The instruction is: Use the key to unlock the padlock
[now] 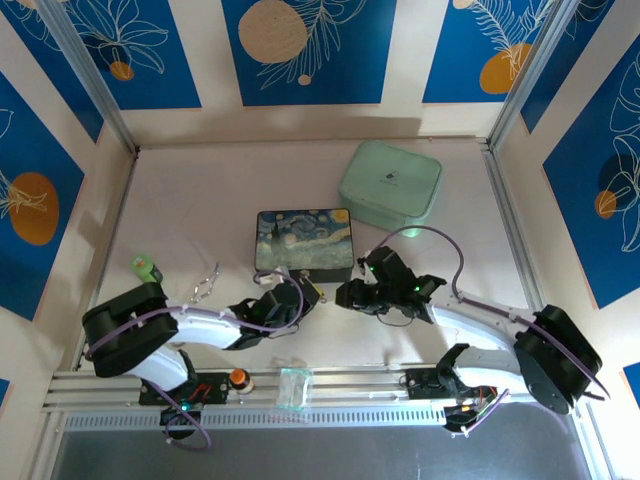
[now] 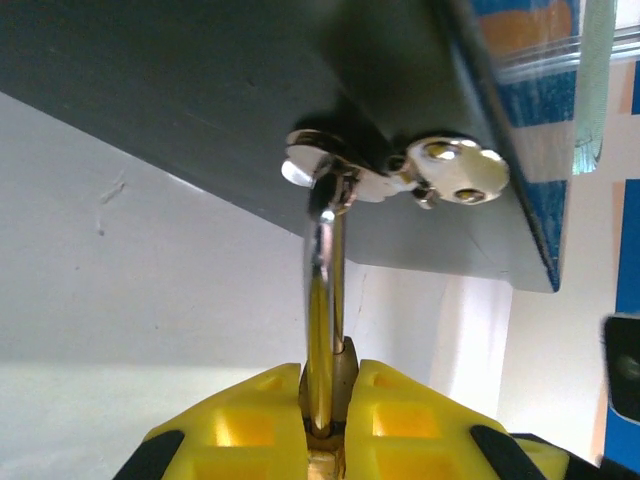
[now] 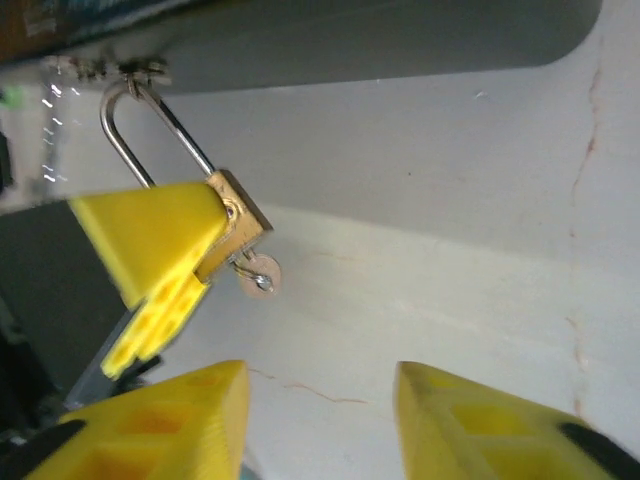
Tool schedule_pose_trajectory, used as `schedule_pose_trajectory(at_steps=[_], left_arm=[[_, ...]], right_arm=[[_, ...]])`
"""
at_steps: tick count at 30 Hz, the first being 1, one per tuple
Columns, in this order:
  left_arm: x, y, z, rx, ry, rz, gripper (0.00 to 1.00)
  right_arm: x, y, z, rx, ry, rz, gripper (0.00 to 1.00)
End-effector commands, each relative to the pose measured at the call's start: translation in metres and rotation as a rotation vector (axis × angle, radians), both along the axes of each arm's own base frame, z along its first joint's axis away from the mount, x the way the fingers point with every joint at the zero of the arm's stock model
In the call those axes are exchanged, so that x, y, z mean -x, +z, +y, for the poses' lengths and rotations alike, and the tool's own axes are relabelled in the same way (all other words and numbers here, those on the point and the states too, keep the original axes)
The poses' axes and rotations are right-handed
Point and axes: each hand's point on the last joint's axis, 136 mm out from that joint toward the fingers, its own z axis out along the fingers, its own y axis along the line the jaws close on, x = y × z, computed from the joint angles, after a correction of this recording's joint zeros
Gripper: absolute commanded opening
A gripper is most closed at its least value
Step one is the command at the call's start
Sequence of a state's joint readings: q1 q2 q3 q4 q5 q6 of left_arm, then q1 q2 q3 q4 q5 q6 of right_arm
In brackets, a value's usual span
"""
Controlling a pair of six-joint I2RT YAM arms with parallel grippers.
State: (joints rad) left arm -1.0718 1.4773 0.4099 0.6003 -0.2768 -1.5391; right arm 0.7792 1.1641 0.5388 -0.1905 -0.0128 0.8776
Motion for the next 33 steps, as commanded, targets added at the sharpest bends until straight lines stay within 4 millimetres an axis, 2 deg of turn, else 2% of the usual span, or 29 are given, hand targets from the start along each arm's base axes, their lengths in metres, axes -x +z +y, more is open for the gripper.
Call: schedule_pose_trajectory(at_steps=[1, 2, 4, 6, 7, 9, 13, 16, 22, 30, 33], left_arm=[[0.001, 0.012, 0.0, 0.002, -0.02, -0.036, 0.0], [0.002, 0.012, 0.0, 0.0, -0.023, -0.037, 0.0], [0.002, 0.013, -0.001, -0.001, -0.031, -0.038, 0.0], [0.003, 0.014, -0.001, 0.0, -0.037, -0.037, 0.0], [0.003, 0.014, -0.002, 0.001, -0.039, -0.036, 0.0], [0.004, 0.014, -0.003, 0.006, -0.043, -0.034, 0.0], [0.005, 0.017, -0.006, 0.011, -0.057, -0.033, 0.0], [0.005, 0.019, -0.007, 0.014, -0.062, -0.033, 0.0], [0.005, 0.022, -0.006, 0.025, -0.058, -0.04, 0.0], [0.005, 0.029, -0.003, 0.026, -0.051, -0.05, 0.0], [0.006, 0.028, -0.004, 0.027, -0.055, -0.048, 0.0]], right_arm=[[-0.006, 0.005, -0.024, 0.268, 0.081, -0.249, 0.94], [-0.006, 0.009, -0.019, 0.273, 0.125, -0.311, 0.99], [-0.004, 0.02, -0.004, 0.265, 0.247, -0.438, 0.98], [-0.005, 0.025, 0.007, 0.26, 0.319, -0.537, 0.91], [-0.005, 0.027, 0.014, 0.251, 0.353, -0.588, 0.83], [-0.008, 0.03, 0.025, 0.247, 0.399, -0.674, 0.8], [-0.009, 0.026, 0.043, 0.22, 0.492, -0.781, 0.65], [-0.006, 0.019, 0.052, 0.23, 0.555, -0.812, 0.58], [-0.01, -0.001, 0.05, 0.281, 0.562, -0.829, 0.47], [-0.01, -0.019, 0.048, 0.315, 0.563, -0.828, 0.44], [-0.014, -0.02, 0.051, 0.331, 0.553, -0.854, 0.39]])
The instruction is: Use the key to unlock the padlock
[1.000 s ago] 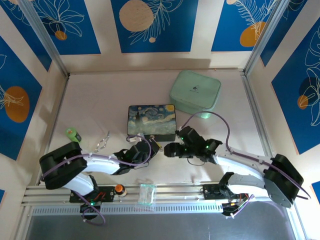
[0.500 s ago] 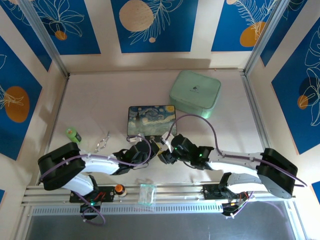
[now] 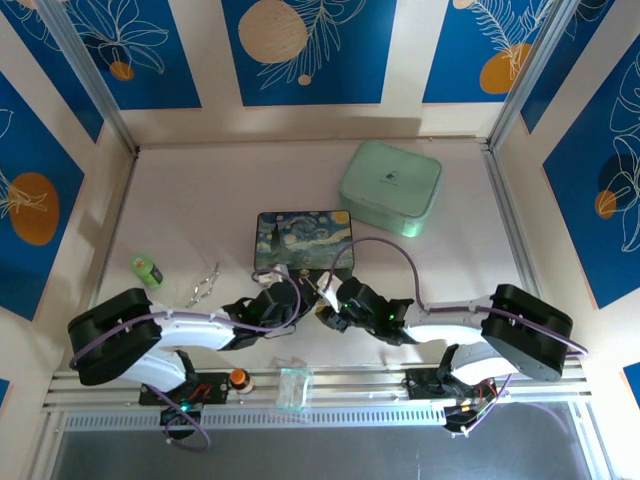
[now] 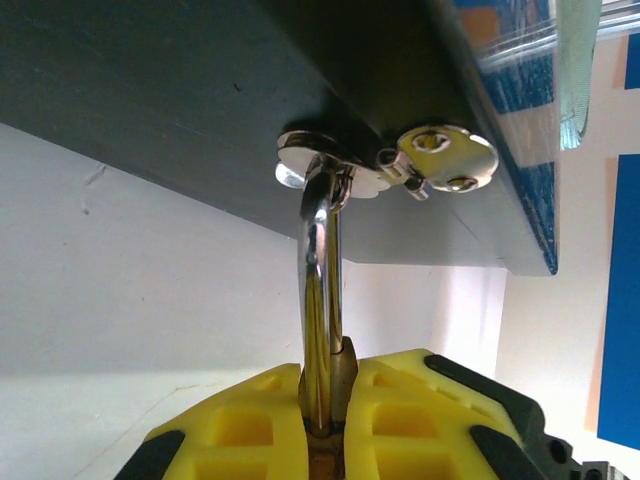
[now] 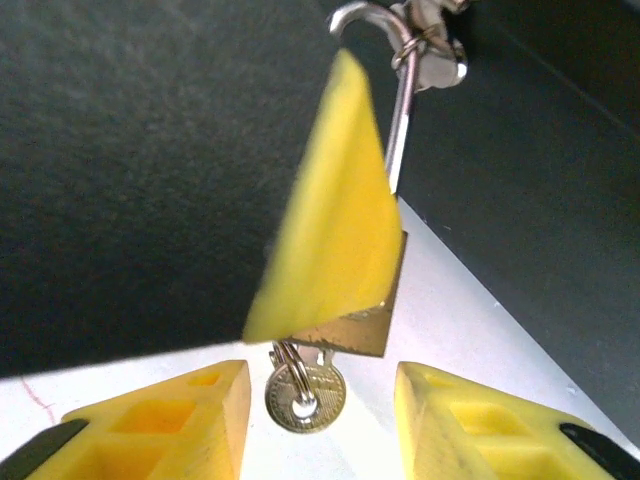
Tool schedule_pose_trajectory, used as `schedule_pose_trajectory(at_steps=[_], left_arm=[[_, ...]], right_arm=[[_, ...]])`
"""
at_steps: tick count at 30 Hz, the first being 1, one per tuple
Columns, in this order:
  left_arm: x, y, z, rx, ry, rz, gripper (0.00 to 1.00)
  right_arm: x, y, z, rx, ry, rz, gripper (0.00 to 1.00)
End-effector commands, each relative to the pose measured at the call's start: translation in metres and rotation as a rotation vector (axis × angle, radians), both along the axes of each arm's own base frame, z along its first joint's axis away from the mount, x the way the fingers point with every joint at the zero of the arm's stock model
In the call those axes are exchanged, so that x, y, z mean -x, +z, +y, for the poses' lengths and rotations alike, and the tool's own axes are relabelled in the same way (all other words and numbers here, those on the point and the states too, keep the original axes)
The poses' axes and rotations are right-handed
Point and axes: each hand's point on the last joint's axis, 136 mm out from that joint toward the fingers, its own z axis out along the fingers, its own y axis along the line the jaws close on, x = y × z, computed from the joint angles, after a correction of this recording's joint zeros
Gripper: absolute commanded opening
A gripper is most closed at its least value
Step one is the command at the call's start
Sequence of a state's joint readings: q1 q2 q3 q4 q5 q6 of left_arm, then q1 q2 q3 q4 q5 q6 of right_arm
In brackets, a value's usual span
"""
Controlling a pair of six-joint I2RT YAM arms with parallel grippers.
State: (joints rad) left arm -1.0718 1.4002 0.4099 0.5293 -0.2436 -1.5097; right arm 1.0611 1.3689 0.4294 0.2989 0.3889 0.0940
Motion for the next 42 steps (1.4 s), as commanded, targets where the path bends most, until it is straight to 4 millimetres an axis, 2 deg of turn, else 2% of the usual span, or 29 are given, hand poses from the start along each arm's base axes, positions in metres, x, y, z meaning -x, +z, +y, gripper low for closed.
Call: schedule_pose_trajectory(at_steps=[1, 8, 16, 18, 24, 33, 42], left_arm=[[-0.001, 0.017, -0.005, 0.033, -0.013, -0.041, 0.0], [0.0, 0.014, -0.004, 0.034, -0.014, -0.032, 0.0], [0.001, 0.013, -0.007, 0.041, -0.022, -0.025, 0.0], [0.001, 0.013, -0.007, 0.043, -0.023, -0.023, 0.0], [0.001, 0.011, -0.007, 0.048, -0.024, -0.023, 0.0], [0.003, 0.005, -0.001, 0.039, -0.013, -0.017, 0.0], [0.002, -0.001, 0.005, 0.011, -0.002, -0.02, 0.0]], right_arm=[[-0.008, 0.007, 0.006, -0.017, -0.012, -0.073, 0.36], [-0.015, 0.015, 0.016, -0.022, -0.018, -0.121, 0.27], [-0.007, 0.015, 0.026, -0.058, 0.036, -0.089, 0.16], [-0.004, 0.015, 0.028, -0.075, 0.053, -0.064, 0.16], [0.005, 0.014, 0.027, -0.167, 0.091, 0.068, 0.06], [0.014, 0.012, 0.018, -0.278, 0.121, 0.25, 0.01], [0.017, 0.011, 0.011, -0.305, 0.109, 0.296, 0.01]])
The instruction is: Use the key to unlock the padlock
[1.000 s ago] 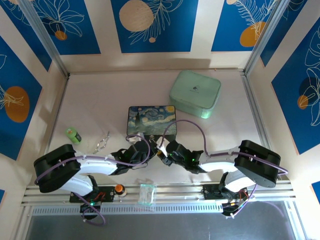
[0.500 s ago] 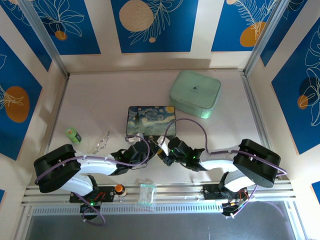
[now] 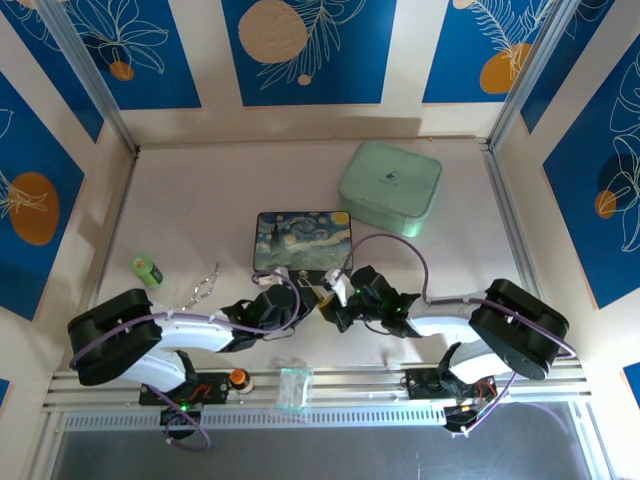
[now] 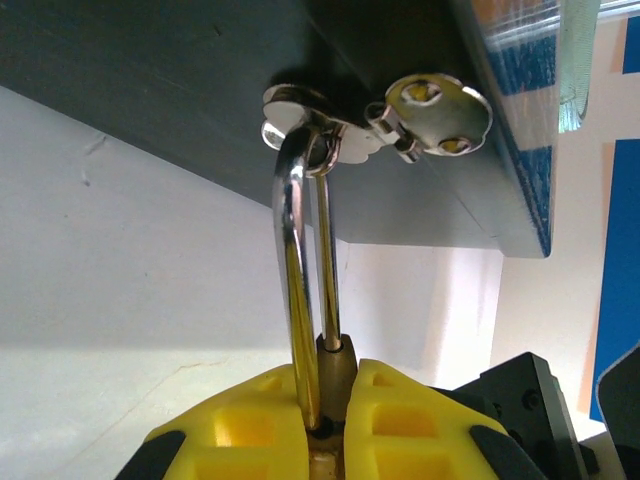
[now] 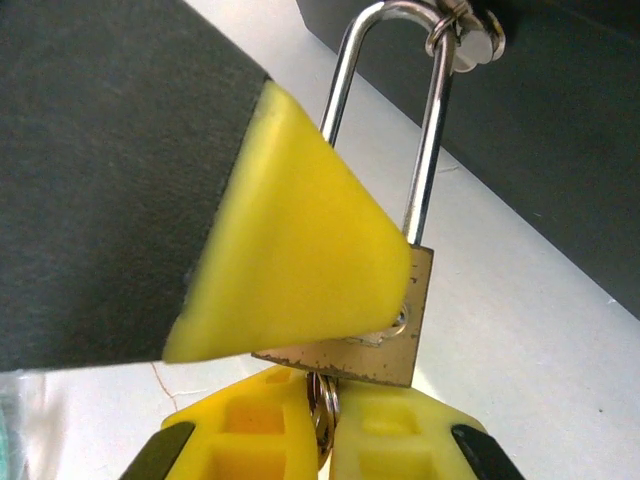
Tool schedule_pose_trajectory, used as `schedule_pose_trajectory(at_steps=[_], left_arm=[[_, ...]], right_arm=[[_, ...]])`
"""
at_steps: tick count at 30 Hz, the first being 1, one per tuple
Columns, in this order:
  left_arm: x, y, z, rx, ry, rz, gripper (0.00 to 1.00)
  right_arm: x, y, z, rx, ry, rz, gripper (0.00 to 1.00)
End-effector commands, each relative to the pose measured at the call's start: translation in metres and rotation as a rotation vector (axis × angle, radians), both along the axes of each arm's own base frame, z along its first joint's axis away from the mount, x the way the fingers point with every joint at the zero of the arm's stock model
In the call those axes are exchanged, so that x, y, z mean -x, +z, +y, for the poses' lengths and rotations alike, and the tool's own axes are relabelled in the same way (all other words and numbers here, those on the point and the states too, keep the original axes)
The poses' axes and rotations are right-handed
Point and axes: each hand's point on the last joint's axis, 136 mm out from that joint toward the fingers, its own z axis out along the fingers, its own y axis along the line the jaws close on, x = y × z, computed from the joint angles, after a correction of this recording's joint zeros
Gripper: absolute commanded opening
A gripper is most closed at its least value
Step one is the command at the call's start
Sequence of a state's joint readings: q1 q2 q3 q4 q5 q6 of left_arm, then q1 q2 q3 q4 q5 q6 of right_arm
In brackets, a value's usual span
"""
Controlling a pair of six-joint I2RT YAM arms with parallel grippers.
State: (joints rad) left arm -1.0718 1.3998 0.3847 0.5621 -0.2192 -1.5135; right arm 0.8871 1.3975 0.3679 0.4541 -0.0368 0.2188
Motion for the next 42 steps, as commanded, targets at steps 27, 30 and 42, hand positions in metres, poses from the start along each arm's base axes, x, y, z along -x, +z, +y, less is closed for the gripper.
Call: schedule_pose_trajectory(at_steps=[27, 30, 42], left_arm=[[-0.002, -0.018, 0.016, -0.124, 0.02, -0.022, 0.0], [-0.001, -0.018, 0.016, -0.12, 0.02, -0.021, 0.0], [0.002, -0.034, 0.033, -0.256, 0.001, -0.02, 0.0]], right_arm=[[-0.01, 0.018, -0.04, -0.154, -0.194, 0.126, 0.22], [-0.011, 0.02, -0.042, -0.154, -0.2, 0.124, 0.28], [-0.022, 0.011, -0.063, -0.05, -0.353, 0.136, 0.46]])
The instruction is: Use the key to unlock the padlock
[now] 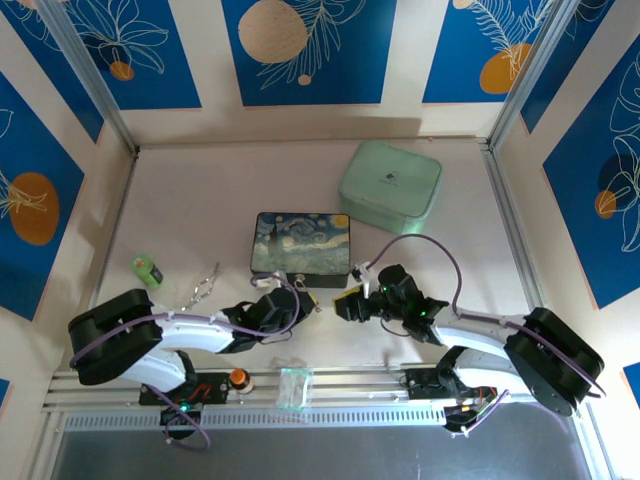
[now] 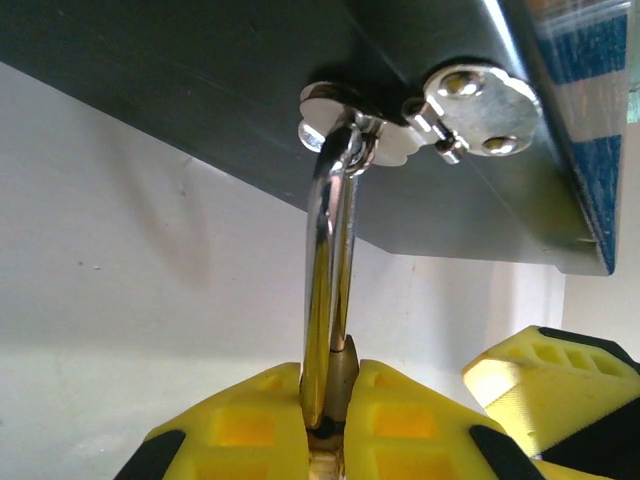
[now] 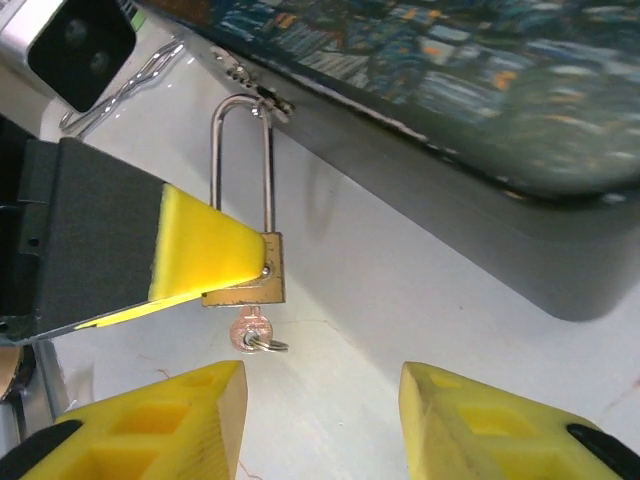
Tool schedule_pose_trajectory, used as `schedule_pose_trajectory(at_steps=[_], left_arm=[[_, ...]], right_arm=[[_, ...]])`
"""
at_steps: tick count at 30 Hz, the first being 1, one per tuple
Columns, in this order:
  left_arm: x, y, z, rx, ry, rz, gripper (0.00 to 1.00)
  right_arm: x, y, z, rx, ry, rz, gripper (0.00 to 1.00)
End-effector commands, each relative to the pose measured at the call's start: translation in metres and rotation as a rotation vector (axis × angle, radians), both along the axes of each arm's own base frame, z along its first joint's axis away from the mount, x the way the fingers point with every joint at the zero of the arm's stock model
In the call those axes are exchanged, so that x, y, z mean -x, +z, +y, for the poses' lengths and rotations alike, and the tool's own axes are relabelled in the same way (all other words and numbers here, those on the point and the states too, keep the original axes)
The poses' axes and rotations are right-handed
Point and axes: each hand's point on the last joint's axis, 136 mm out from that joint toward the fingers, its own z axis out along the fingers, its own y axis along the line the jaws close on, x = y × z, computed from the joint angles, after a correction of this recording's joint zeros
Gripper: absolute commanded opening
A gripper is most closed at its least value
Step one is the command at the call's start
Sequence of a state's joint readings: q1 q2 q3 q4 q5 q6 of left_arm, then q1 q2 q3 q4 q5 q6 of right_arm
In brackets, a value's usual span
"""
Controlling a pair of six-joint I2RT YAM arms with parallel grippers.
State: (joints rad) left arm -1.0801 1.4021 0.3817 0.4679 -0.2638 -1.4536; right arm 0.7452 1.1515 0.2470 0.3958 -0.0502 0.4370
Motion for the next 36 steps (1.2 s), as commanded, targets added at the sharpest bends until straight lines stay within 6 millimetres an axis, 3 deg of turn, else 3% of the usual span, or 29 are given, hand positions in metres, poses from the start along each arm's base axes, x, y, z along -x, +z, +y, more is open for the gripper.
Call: schedule_pose_trajectory(at_steps=[1, 7, 14, 20, 36], left_arm=[[-0.001, -0.016, 0.021, -0.157, -0.002, -0.003, 0.0], [0.003, -0.03, 0.03, -0.376, -0.113, 0.022, 0.0], [0.004, -0.042, 0.036, -0.544, -0.203, 0.052, 0.02], [0.005, -0.048, 0.059, -0.696, -0.209, 0.082, 0.06], [0.005, -0.046, 0.079, -0.802, -0.226, 0.112, 0.12]], right_arm=[[-0.012, -0.01, -0.021, 0.106, -0.14, 0.03, 0.46], [-0.028, -0.011, -0.04, 0.136, -0.287, 0.036, 0.48], [-0.024, -0.009, -0.027, 0.095, -0.222, 0.05, 0.48], [-0.023, -0.014, -0.029, 0.109, -0.226, 0.059, 0.48], [-0.022, -0.022, -0.034, 0.116, -0.239, 0.069, 0.48]])
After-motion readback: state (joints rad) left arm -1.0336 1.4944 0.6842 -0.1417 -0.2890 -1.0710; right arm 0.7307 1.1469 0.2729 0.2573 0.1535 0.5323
